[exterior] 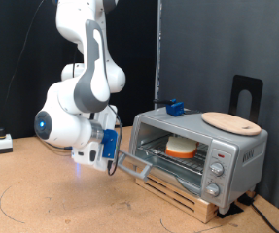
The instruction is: Make a piece of toast with the oven
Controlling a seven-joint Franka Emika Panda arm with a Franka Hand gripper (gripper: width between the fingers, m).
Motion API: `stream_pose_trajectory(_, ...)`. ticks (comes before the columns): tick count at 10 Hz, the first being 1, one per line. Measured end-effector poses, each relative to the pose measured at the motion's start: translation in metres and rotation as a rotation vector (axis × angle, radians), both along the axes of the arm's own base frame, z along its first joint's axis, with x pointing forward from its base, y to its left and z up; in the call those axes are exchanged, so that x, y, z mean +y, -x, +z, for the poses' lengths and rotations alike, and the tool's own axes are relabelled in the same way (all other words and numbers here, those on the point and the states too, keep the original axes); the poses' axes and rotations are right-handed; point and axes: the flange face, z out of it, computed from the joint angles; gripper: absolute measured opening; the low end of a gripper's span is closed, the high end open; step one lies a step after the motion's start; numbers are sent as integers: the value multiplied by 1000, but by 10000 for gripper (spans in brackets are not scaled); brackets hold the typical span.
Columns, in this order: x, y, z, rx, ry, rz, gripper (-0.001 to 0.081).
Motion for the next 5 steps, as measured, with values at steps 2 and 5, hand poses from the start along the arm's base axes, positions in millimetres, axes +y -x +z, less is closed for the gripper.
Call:
stream_pose_trajectory(2,10,2,16,-17,5,31,810)
stream_pose_trajectory(5,31,7,40,-23,1,73,810)
